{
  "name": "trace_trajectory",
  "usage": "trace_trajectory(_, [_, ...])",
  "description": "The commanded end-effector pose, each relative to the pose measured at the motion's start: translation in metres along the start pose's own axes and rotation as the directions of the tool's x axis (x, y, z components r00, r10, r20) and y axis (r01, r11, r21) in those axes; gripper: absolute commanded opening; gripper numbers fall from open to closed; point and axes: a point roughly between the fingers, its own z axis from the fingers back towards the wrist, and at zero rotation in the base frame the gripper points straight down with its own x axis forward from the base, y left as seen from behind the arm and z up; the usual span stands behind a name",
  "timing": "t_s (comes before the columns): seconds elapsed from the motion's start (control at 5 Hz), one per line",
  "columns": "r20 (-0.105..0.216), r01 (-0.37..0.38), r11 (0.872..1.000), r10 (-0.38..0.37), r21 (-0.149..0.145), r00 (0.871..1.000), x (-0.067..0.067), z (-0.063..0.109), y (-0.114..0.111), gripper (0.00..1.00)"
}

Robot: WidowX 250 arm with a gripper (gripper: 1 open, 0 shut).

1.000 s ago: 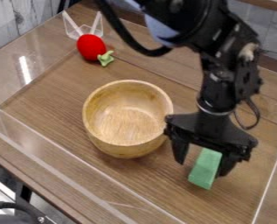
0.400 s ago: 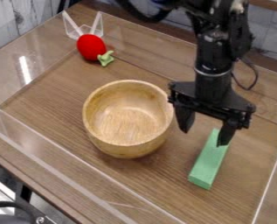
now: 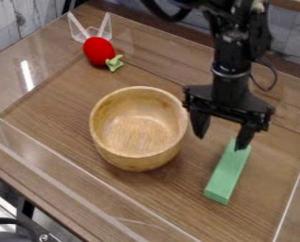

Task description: Remove the green object from the brown bowl and put it on the table

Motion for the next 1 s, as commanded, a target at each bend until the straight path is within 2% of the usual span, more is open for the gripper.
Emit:
trace_trajectory(0.0, [0.03, -0.016, 1.0, 0.016, -0.01, 0.999, 0.016, 0.01, 0.0, 1.0])
trace_trajectory(0.4, [-0.007, 0.111, 0.994, -0.111, -0.01, 0.994, 0.011, -0.025, -0.001, 1.0])
trace_trajectory(0.8, [0.0, 0.167, 0.986, -0.167, -0.015, 0.986, 0.015, -0.03, -0.007, 1.0])
